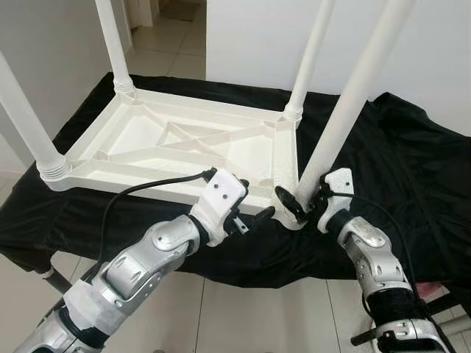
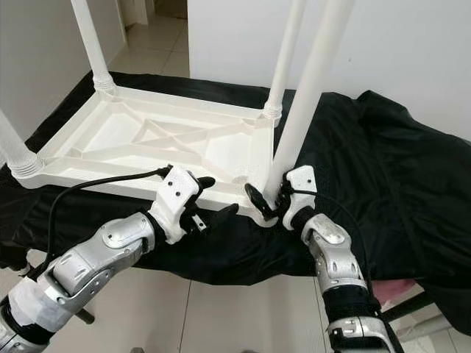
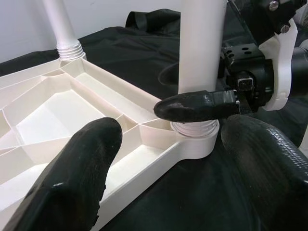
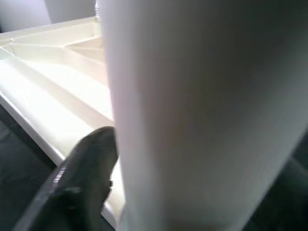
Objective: Building children table
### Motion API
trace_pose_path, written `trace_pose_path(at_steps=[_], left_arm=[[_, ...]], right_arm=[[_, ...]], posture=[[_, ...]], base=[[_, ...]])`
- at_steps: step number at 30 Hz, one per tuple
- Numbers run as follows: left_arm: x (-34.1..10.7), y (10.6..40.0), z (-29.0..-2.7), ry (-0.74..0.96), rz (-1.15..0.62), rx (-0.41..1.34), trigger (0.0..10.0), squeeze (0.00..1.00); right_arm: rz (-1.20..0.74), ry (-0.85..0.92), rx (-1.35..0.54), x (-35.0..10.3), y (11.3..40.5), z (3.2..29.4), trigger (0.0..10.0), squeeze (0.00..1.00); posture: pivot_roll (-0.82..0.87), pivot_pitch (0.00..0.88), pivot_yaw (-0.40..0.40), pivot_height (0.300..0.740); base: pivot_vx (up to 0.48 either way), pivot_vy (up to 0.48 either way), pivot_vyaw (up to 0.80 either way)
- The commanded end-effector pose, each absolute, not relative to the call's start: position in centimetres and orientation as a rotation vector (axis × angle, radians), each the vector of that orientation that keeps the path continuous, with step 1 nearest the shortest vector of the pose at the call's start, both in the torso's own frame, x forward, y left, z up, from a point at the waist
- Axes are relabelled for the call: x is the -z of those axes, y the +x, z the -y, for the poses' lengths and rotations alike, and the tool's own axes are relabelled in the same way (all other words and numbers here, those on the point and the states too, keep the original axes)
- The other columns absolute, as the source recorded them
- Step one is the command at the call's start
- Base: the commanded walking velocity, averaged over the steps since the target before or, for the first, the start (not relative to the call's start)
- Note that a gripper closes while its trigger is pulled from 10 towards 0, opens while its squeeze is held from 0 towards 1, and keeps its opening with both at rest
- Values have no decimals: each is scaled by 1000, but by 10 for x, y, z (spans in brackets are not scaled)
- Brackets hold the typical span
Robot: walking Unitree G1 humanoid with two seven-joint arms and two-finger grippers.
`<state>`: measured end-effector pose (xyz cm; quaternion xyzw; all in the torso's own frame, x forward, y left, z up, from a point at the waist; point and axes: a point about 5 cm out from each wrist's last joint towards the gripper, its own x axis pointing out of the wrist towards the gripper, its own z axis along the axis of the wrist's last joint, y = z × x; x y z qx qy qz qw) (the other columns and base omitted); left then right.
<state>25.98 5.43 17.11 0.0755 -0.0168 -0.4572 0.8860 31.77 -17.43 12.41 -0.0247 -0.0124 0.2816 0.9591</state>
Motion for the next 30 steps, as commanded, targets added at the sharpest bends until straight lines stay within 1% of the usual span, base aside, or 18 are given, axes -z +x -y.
trace_pose_path(at_steps=[1, 11, 12, 13, 14, 20, 24, 29, 30], left_arm=[[-170, 249, -47, 180, 26, 1192, 10000, 0], [-170, 249, -46, 177, 27, 1191, 10000, 0], [-170, 249, -46, 177, 27, 1192, 10000, 0], [-170, 249, -46, 177, 27, 1192, 10000, 0], [-170, 249, -46, 177, 28, 1192, 10000, 0], [-170, 249, -46, 179, 29, 1194, 10000, 0], [-169, 249, -46, 179, 27, 1197, 10000, 0], [-169, 249, -46, 179, 27, 1198, 10000, 0], [-169, 249, -47, 178, 26, 1199, 10000, 0]], right_arm=[[31, -49, -582, -125, 319, 177, 0, 0], [23, -28, -602, -117, 319, 181, 0, 0], [19, -20, -596, -115, 318, 181, 1647, 0], [14, -16, -588, -114, 317, 181, 9137, 0], [15, -9, -584, -113, 316, 180, 10000, 0], [7, 4, -553, -110, 315, 177, 10000, 0], [-35, -11, -397, -102, 316, 175, 10000, 0], [-52, 29, -312, -100, 316, 172, 10000, 0], [-67, 59, -244, -100, 315, 169, 10000, 0]], posture=[[1, 0, -60, 740], [-2, 0, -62, 740], [-2, 0, -62, 740], [-2, 0, -62, 740], [-2, 0, -62, 740], [-2, 0, -62, 740], [-12, 0, -58, 740], [-12, 0, -59, 740], [-12, 0, -58, 740]], base=[[0, 0, 0], [0, 0, 0], [0, 0, 0], [0, 0, 0], [0, 0, 0], [0, 0, 0], [0, 0, 0], [0, 0, 0], [0, 0, 0]])
